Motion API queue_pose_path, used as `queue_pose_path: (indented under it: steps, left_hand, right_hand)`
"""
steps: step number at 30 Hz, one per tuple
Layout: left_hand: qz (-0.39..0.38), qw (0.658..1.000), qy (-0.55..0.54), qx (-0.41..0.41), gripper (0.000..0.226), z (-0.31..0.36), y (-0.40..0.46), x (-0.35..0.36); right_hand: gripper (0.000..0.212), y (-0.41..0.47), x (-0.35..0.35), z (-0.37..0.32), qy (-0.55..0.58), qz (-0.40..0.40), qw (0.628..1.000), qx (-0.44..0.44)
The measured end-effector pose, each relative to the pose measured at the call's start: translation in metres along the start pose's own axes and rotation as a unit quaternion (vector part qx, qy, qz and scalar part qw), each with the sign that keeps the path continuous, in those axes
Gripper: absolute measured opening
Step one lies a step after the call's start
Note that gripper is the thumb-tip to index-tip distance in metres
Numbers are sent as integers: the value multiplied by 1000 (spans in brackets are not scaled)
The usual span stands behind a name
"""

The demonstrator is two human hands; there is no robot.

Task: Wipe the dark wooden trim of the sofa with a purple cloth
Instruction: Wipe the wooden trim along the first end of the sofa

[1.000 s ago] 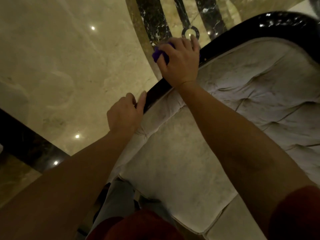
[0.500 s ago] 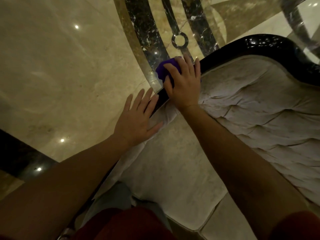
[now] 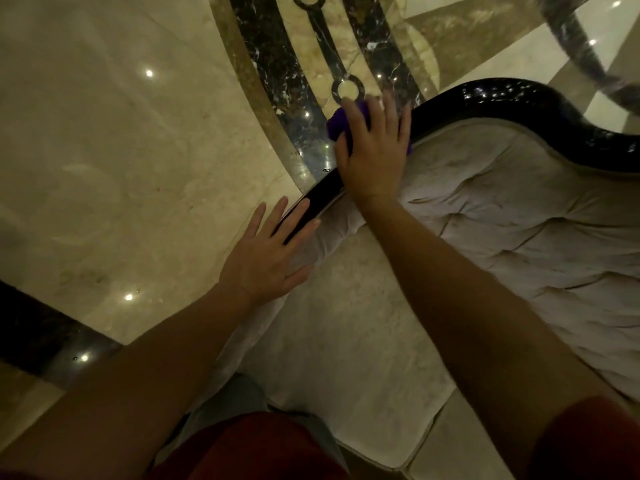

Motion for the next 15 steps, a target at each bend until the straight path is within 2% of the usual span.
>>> queue_pose_path:
  steps: [3, 6, 11, 13, 15]
  left_hand:
    - [2, 1000, -14, -24, 78, -3, -1, 1]
    - [0, 1000, -22, -14, 79, -5, 2, 1]
    - [9, 1000, 17, 10, 79, -2, 1, 8]
    - [20, 999, 24, 41, 76, 5, 21, 3]
    - [27, 999, 13, 32, 72, 17, 60, -8]
  right_hand:
    - [42, -30, 6, -34, 60, -3, 998, 25]
    - [39, -36, 12, -45, 106, -14, 994, 28]
    - [40, -32, 4, -29, 91, -28, 995, -37]
    - [41, -26, -1, -14, 68, -28, 996, -46]
    - [43, -16, -4, 6, 34, -31, 998, -53]
Point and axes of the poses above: each hand's wrist, its own y-axis towards the middle knuckle, its own x-axis out of the palm, z = x × y, the point moved 8 cm from there along y, towards the middle knuckle, and after that the axes turned 12 degrees about -x, right-handed, at the moved point
